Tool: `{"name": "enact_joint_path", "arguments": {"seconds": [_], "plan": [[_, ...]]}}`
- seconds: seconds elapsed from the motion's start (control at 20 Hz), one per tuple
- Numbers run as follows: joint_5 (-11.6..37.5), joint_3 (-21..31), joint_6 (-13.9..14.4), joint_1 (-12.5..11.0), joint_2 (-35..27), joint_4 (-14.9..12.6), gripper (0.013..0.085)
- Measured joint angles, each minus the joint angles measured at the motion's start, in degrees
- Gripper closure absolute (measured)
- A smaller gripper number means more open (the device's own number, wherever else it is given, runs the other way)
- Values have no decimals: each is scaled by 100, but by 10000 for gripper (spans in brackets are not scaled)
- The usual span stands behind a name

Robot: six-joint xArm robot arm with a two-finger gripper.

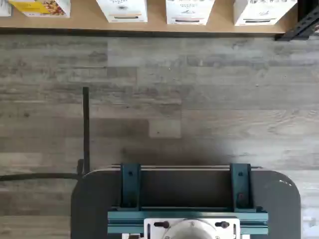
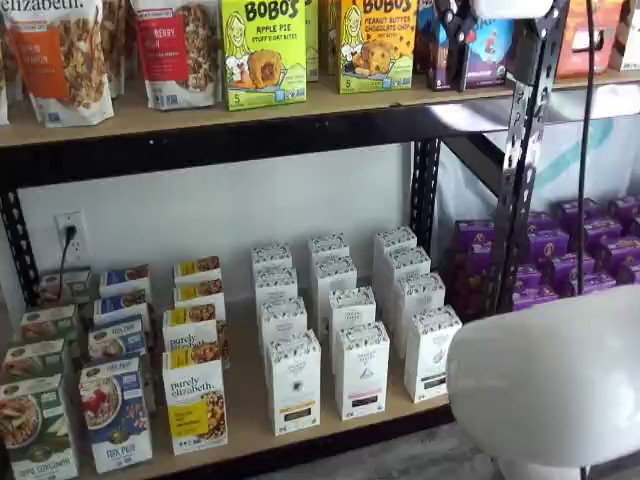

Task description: Pick up the white box with a yellow strip in the middle, on the bottom shelf, the fourth box from the left

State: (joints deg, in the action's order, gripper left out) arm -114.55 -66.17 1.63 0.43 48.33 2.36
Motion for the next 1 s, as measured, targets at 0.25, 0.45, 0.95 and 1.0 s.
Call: {"name": "enact_joint_path", "arguments": {"seconds": [0.25, 0.45, 0.95, 1.0], "plan": [[361, 220, -201, -348, 229, 411, 130], [486, 332, -91, -184, 286, 309, 130], [1397, 1075, 596, 649, 368, -82, 130], [1555, 1206, 651, 705, 372, -71, 130]]}}
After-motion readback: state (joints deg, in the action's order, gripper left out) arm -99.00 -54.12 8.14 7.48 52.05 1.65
